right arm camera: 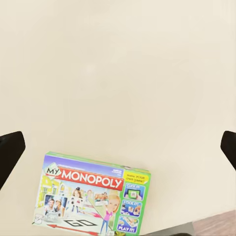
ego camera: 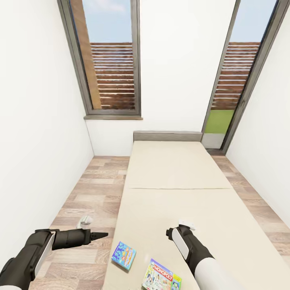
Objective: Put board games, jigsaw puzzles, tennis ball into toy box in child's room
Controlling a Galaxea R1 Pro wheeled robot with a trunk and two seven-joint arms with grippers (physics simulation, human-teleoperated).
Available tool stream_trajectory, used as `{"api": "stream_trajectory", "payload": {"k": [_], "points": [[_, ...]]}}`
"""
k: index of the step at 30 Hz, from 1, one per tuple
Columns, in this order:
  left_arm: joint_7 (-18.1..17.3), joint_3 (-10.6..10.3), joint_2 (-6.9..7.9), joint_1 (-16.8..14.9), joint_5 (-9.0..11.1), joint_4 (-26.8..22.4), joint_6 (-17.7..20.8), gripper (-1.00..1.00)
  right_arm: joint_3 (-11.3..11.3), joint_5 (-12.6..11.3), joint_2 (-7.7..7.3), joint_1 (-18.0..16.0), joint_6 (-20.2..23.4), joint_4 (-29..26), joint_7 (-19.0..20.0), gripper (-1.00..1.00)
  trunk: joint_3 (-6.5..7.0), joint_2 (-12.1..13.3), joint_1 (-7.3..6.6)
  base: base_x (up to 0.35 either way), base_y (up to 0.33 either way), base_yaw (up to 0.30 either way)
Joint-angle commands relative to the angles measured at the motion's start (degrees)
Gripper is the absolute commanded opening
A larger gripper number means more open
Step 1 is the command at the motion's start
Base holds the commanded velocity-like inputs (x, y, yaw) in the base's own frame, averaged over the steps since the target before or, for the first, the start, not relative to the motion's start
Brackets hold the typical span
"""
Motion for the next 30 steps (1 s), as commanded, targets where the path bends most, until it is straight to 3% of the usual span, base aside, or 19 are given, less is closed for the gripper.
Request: {"api": "stream_trajectory", "payload": {"k": [1,30], "points": [[-0.24,0.07,-0.02,-0.08,0.08,-0.13,0.64,1.00,0.13,-0.32,0.00,-0.06,0.22,-0.06,-0.42,1.00,-0.22,-0.13,0.03,0.000,0.000,0.071],[-0.35,0.10,0.07,-0.24,0.00,-1.19,0.79,1.00,-0.36,-0.71,0.00,-1.04,1.57,-0.97,-0.43,1.00,-2.67,-0.13,0.03,0.000,0.000,0.037]]}}
